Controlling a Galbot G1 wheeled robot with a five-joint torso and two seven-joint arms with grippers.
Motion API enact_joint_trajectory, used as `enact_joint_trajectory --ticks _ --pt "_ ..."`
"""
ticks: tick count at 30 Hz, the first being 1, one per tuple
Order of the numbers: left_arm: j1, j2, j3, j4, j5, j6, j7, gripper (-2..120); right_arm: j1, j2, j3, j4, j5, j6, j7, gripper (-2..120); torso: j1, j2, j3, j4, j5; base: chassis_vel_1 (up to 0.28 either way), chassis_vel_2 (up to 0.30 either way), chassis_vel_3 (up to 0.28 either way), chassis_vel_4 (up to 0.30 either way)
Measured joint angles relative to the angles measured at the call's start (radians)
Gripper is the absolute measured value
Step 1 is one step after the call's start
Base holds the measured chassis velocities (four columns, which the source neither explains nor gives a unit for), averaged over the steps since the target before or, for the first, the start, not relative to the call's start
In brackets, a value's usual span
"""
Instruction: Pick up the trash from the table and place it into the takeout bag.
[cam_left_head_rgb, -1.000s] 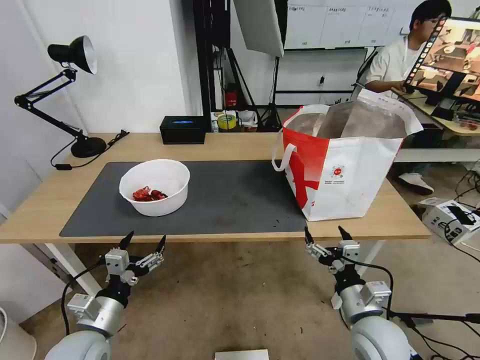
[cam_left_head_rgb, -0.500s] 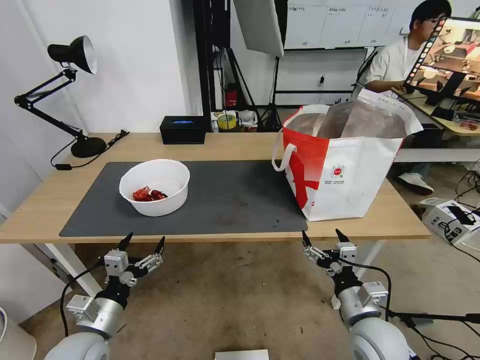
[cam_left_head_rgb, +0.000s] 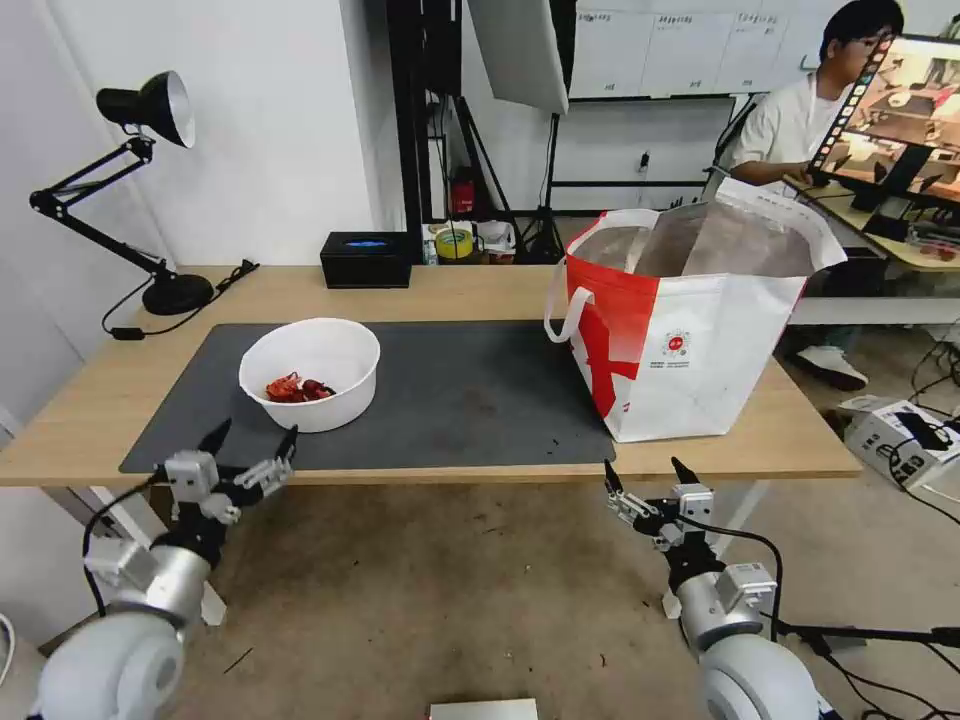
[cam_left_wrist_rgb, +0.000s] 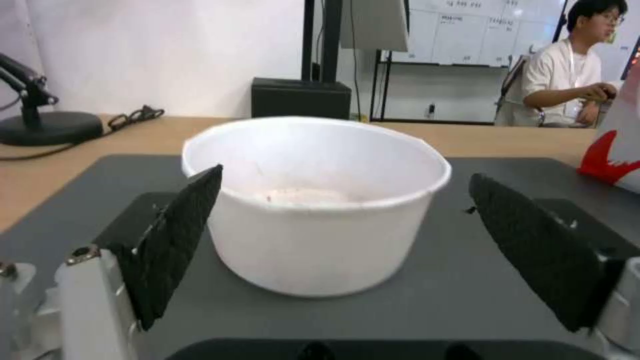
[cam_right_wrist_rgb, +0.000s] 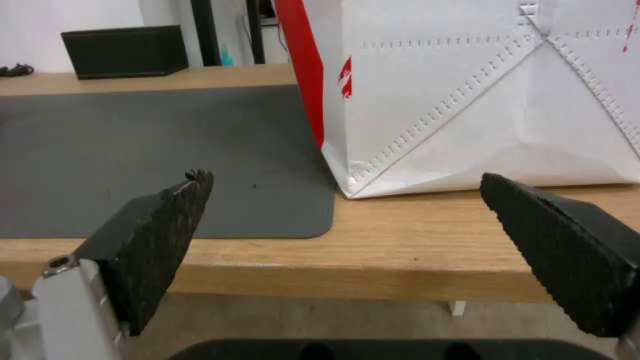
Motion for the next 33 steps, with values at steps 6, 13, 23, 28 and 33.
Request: enact_joint_trajectory --ticks 6,13,23,28,33 --pt "-0.085 0.159 0.01 0.04 -0.113 0.058 -0.038 100 0.0 0.0 0.0 0.001 0.0 0.0 0.0 100 0.0 0.0 0.0 0.0 0.0 0.0 0.0 0.0 0.0" --pt "-0.229 0.309 0.077 0.119 -0.274 0.128 -0.064 100 0.0 0.0 0.0 0.001 0.001 0.0 0.0 100 0.0 0.0 0.0 0.0 -0.0002 0.0 0.0 0.0 0.0" --pt "-0.46 0.456 0.208 0.274 -0.547 0.353 -0.091 100 0.0 0.0 0.0 0.001 0.001 0.0 0.0 100 0.0 0.0 0.0 0.0 0.0002 0.0 0.0 0.0 0.0" --pt "-0.566 0.471 0.28 0.347 -0.6 0.498 -0.117 100 0.001 0.0 0.0 0.001 0.001 0.0 0.0 100 0.0 0.0 0.0 0.0001 0.0001 0.0 0.0 0.0 0.0" --pt "-0.66 0.468 0.358 0.402 -0.643 0.566 -0.143 100 0.001 0.0 0.0 0.001 0.001 0.0 0.0 100 0.0 0.0 0.0 0.0002 0.0001 0.0 0.0 0.0 0.0"
